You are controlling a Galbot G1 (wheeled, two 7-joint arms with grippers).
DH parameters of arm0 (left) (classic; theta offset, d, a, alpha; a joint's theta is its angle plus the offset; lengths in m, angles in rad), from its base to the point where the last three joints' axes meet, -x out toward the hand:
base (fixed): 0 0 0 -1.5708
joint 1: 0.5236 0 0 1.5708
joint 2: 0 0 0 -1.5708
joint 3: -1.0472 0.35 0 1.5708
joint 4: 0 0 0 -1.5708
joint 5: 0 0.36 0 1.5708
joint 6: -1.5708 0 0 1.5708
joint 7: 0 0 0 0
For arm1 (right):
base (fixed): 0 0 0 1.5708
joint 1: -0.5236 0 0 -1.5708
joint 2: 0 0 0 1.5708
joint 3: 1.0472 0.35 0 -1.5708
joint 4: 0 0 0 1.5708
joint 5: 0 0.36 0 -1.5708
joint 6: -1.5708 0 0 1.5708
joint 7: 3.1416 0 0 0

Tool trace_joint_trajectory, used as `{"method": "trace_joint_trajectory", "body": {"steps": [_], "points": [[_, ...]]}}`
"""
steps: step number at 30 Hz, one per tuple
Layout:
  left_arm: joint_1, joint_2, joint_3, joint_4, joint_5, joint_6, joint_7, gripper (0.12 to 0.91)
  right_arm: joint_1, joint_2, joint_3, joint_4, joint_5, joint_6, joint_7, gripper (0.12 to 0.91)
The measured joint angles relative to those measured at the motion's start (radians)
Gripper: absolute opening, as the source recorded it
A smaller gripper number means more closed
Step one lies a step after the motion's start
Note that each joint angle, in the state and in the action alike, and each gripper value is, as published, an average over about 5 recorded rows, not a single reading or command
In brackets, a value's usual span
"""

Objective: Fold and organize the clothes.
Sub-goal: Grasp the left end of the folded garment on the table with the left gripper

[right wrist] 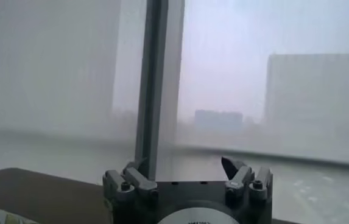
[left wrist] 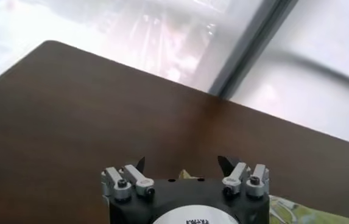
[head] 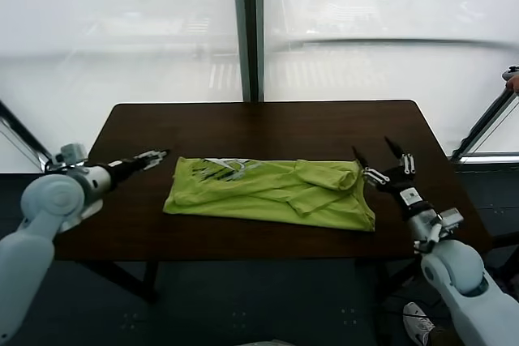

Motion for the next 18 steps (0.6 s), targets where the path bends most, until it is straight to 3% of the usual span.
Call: {"method": "trace_joint_trajectory", "body": {"steps": [5, 9, 13, 18], "points": [[-0.02, 0.083, 0.076, 0.05, 0.015, 0.0, 0.132, 0.907, -0.087, 0.022, 0.054, 0.036, -0.015, 0.024, -0.001, 0.907], [-0.038, 0.104, 0.139, 0.091, 0.056, 0.0, 0.212, 0.907, -0.132, 0.039, 0.081, 0.056, -0.023, 0.028, 0.0, 0.907], [-0.051, 0.101, 0.187, 0.125, 0.076, 0.0, 0.255, 0.907, -0.167, 0.051, 0.106, 0.074, -0.027, 0.029, 0.001, 0.907], [-0.063, 0.092, 0.223, 0.141, 0.074, -0.003, 0.273, 0.907, -0.194, 0.064, 0.129, 0.083, -0.028, 0.029, 0.003, 0.907]]}}
